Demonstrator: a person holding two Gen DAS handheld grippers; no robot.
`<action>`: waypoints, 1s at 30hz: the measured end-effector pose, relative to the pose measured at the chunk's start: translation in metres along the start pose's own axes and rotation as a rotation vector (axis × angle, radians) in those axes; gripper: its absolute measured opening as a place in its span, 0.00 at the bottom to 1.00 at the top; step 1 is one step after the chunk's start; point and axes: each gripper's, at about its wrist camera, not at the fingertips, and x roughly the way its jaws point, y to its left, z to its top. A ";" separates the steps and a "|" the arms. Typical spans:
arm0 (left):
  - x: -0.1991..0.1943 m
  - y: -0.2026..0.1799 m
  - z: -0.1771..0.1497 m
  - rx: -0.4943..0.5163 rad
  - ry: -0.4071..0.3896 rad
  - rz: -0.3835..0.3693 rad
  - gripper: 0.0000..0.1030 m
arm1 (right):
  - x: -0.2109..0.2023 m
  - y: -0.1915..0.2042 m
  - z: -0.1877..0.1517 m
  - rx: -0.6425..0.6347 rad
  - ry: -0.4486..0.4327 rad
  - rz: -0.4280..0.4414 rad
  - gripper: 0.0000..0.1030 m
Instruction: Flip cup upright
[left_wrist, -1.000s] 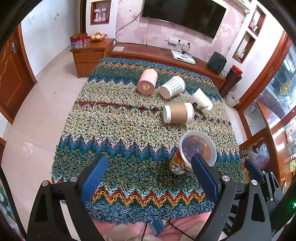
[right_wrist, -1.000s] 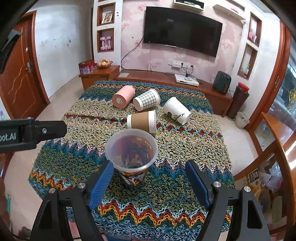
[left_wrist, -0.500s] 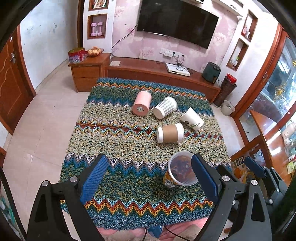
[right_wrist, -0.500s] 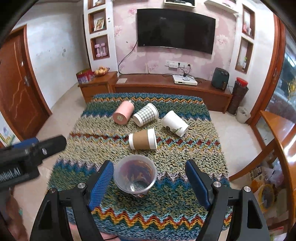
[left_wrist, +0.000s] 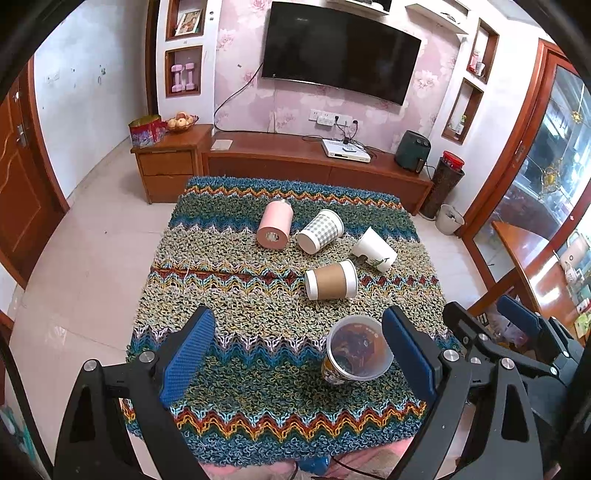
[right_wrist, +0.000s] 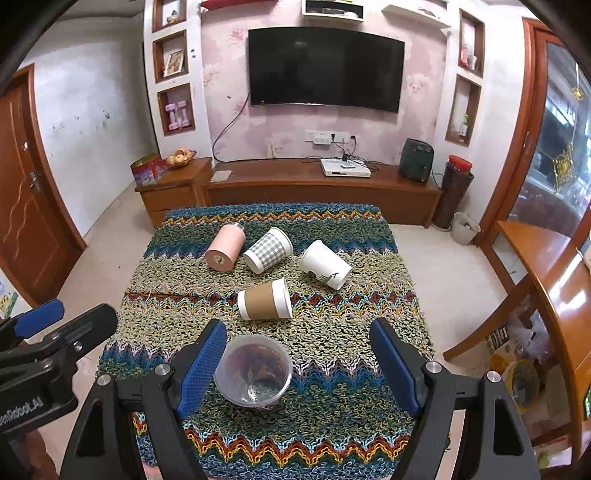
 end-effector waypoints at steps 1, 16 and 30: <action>0.000 0.000 0.001 0.001 -0.004 0.002 0.91 | 0.001 -0.001 0.001 0.004 0.002 -0.003 0.78; 0.004 -0.006 0.005 0.017 0.013 0.021 0.91 | -0.004 -0.010 0.011 0.047 0.015 -0.029 0.78; 0.005 -0.014 0.005 0.039 0.024 0.038 0.91 | -0.007 -0.009 0.013 0.045 0.010 -0.024 0.78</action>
